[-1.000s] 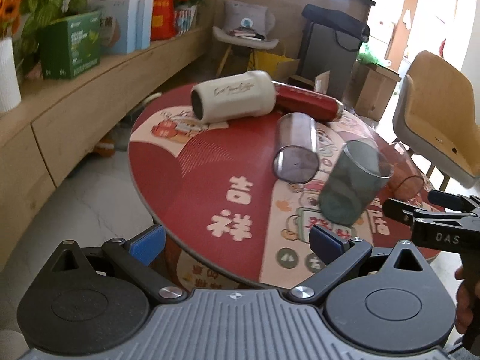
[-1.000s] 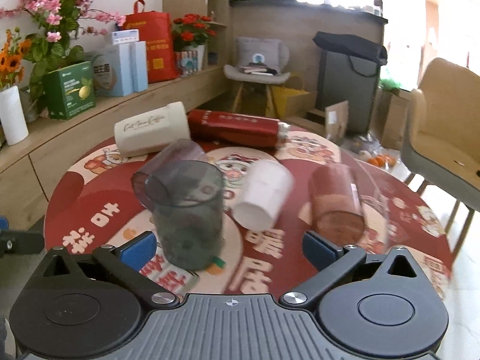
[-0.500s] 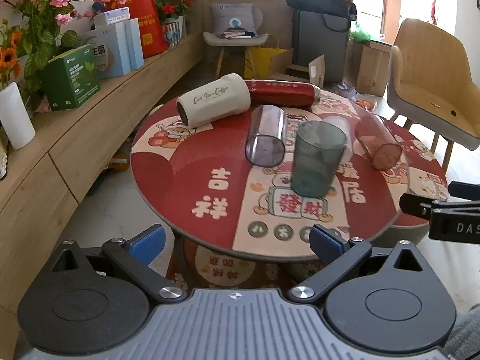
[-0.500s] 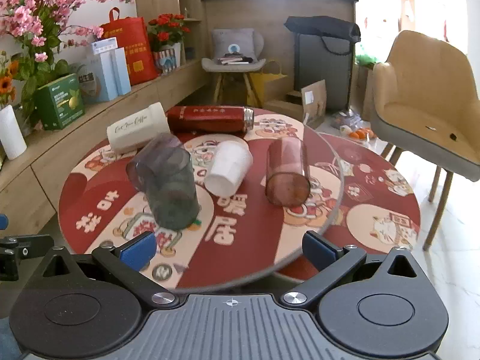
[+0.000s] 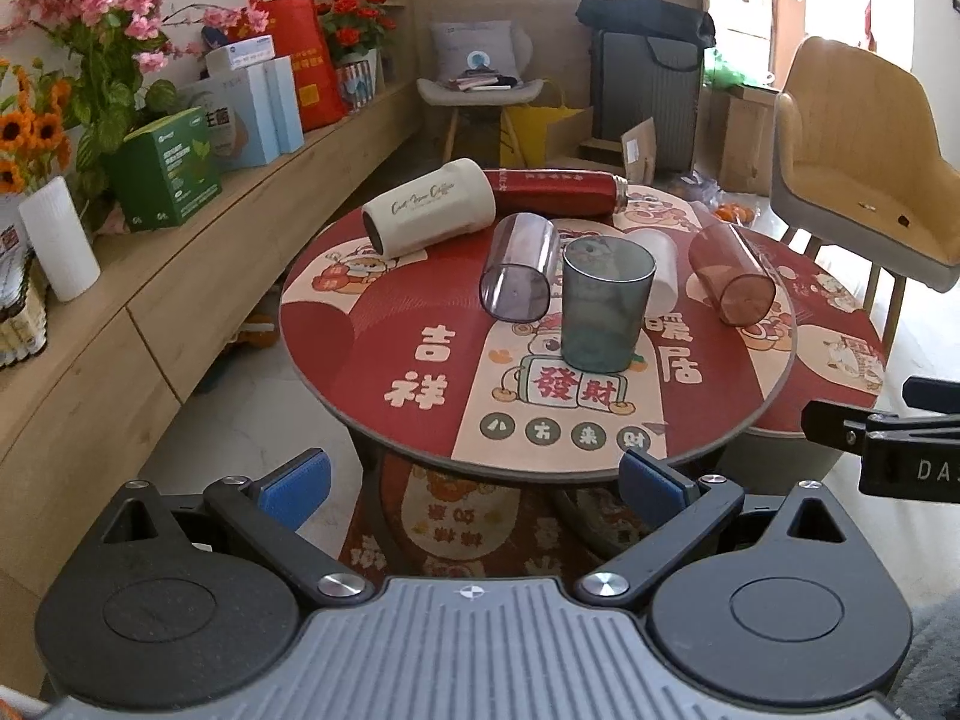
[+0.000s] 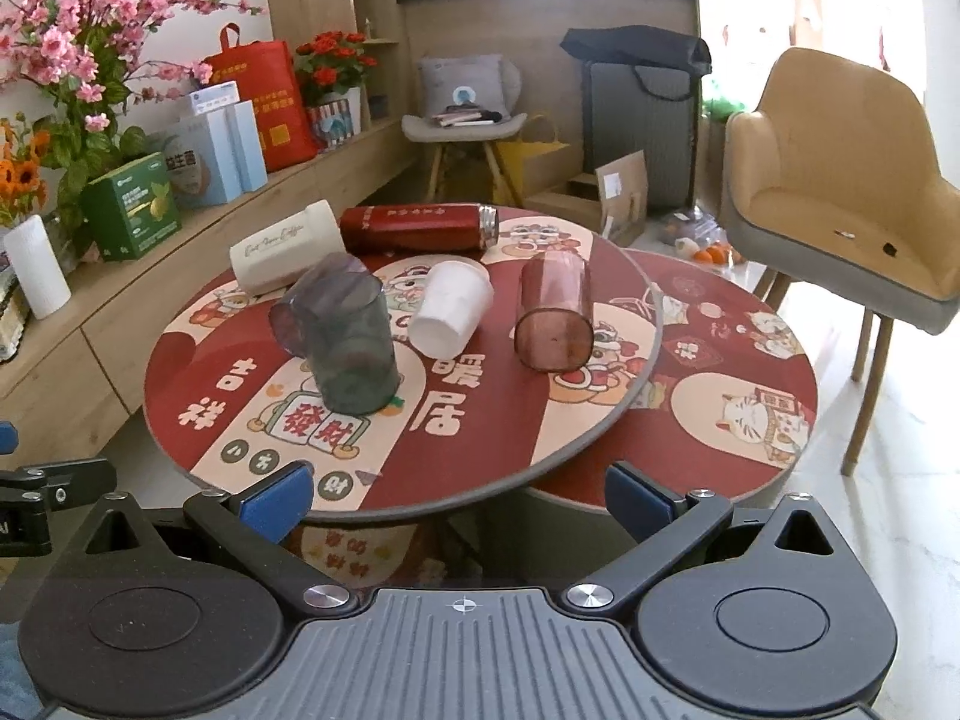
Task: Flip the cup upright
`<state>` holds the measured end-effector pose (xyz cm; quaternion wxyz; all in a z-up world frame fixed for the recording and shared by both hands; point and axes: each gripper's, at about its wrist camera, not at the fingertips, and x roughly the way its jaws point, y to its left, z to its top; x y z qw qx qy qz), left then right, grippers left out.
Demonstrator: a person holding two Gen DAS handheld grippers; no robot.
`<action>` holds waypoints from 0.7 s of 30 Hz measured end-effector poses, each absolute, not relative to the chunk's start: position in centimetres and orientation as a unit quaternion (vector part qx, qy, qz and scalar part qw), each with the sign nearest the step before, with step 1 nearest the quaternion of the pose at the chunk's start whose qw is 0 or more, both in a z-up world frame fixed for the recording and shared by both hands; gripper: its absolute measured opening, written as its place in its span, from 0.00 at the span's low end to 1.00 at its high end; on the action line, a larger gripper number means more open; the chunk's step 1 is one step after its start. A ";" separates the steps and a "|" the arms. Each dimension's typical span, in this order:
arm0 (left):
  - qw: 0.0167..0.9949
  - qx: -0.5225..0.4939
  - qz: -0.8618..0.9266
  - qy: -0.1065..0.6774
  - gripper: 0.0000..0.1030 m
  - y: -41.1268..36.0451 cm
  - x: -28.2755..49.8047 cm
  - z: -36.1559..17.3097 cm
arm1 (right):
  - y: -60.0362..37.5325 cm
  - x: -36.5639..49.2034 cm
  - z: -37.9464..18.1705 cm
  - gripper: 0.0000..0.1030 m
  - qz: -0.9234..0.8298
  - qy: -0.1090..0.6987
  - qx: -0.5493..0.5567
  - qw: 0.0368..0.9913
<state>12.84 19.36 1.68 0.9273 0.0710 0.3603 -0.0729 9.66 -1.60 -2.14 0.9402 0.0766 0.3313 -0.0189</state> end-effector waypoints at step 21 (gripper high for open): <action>0.938 0.051 -0.021 0.343 1.00 20.8 9.5 2.2 | 0.1 7.0 -2.5 1.00 0.004 0.339 0.070 0.938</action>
